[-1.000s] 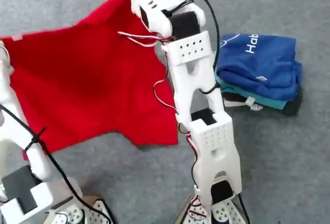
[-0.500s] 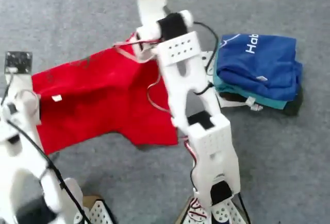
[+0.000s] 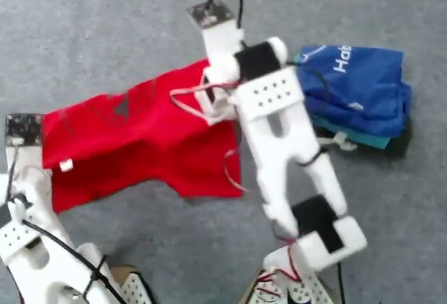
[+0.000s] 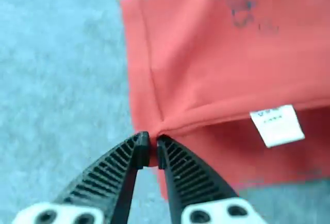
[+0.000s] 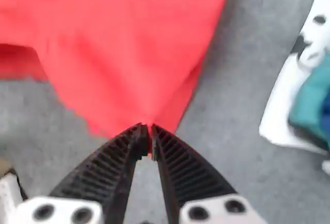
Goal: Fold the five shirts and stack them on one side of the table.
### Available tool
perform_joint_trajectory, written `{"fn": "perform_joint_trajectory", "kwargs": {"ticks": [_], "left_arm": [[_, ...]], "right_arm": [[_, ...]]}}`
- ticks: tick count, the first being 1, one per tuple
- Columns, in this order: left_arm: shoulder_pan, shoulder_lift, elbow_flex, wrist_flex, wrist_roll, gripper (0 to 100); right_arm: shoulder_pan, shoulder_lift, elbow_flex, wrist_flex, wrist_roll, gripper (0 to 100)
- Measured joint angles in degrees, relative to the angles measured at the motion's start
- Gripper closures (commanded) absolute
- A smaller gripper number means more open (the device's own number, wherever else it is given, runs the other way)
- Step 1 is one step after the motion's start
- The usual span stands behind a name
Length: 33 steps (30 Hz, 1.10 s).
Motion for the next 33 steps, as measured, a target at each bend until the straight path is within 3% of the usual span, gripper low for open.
{"fn": "perform_joint_trajectory", "kwargs": {"ticks": [7,12,17,28,33], "left_arm": [[-0.35,-0.88,8.62,-7.65,-2.90,97],[-1.76,-0.88,6.95,-5.63,-3.16,97],[-2.02,-0.88,3.87,-0.79,-3.16,97],[-2.37,-0.88,3.78,0.00,-3.43,97],[-4.22,-1.23,2.46,0.26,-12.22,97]], "right_arm": [[-2.29,-4.84,19.25,-5.98,0.00,98.5],[-2.29,-4.84,29.36,-10.55,0.00,98.5],[-2.29,-4.84,33.58,-10.73,0.00,98.5],[2.29,-11.78,35.16,-10.81,0.00,98.5],[2.81,-11.87,38.07,-12.40,0.00,98.5]]}}
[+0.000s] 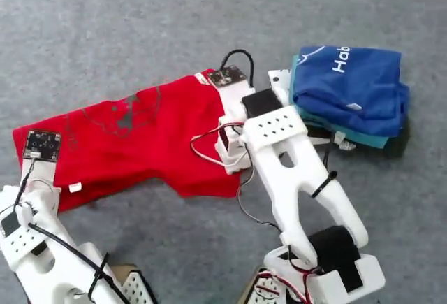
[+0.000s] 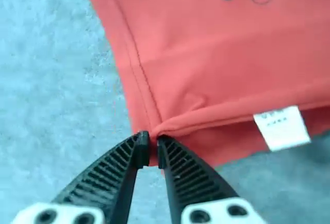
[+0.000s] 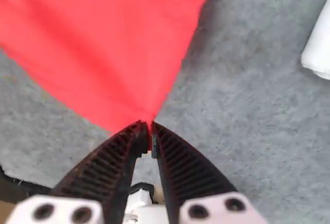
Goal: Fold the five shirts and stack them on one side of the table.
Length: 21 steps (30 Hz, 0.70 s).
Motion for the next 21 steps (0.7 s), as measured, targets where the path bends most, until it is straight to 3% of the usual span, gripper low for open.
{"fn": "perform_joint_trajectory", "kwargs": {"ticks": [6,11,14,16,21], "left_arm": [[-1.76,0.00,-1.67,0.53,-1.85,97],[-1.76,-0.18,-2.11,6.51,-1.93,96],[-1.05,-0.18,-2.11,7.30,-1.93,85],[-1.05,-0.18,-2.11,7.38,-1.93,79],[-4.13,-0.18,-3.78,7.38,-1.93,78]], "right_arm": [[0.09,0.00,5.89,-6.42,-0.09,98.5],[0.09,0.00,9.76,-10.73,0.00,98.4],[0.09,0.00,10.64,-11.78,0.00,97.5],[0.09,0.00,10.64,-11.78,0.09,91.3],[0.09,0.00,10.64,-8.62,4.40,70.5]]}}
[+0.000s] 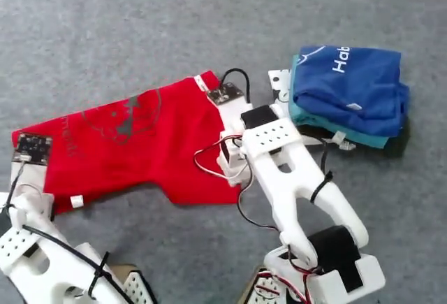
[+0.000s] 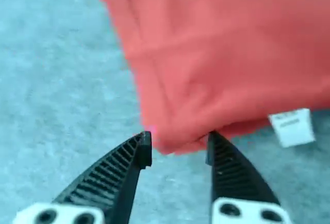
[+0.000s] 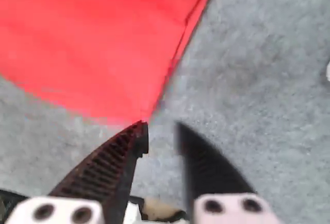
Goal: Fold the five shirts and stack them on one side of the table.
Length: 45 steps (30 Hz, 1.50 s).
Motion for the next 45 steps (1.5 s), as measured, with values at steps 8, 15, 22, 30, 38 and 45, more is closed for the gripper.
{"fn": "perform_joint_trajectory", "kwargs": {"ticks": [8,15,22,30,38,45], "left_arm": [[-7.82,0.00,-6.15,0.00,-9.32,79],[-12.40,0.00,-12.57,4.92,-20.48,92],[2.55,3.43,-23.47,8.97,2.46,97],[14.42,27.34,-25.41,-10.37,24.26,97],[14.07,55.30,-35.52,-23.65,25.49,97],[12.13,69.45,-45.45,-24.18,25.49,97]], "right_arm": [[2.46,0.00,-8.97,5.19,4.04,65.6],[3.87,0.18,-21.80,4.75,4.22,92.6],[3.87,12.40,-34.81,-1.32,2.99,98.3],[3.78,39.12,-59.16,-2.73,-4.66,98.5],[3.60,67.25,-86.68,-2.90,-5.63,98.5],[5.10,87.82,-113.76,-2.81,-5.63,98.5]]}}
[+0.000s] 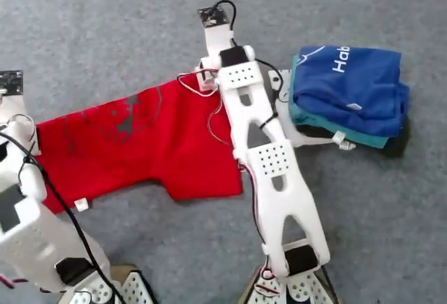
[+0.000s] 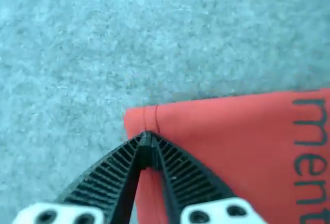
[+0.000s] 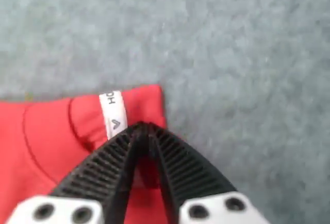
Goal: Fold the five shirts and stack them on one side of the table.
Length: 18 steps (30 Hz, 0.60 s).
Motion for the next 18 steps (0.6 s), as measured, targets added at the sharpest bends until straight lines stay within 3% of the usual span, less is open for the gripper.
{"fn": "perform_joint_trajectory", "kwargs": {"ticks": [5,18], "left_arm": [[0.00,2.02,-2.02,0.00,0.00,97],[-0.35,-5.27,-1.49,3.60,0.18,97]], "right_arm": [[1.93,7.56,-12.57,0.62,-0.09,98.4],[3.34,0.18,-13.80,12.66,2.90,98.4]]}}
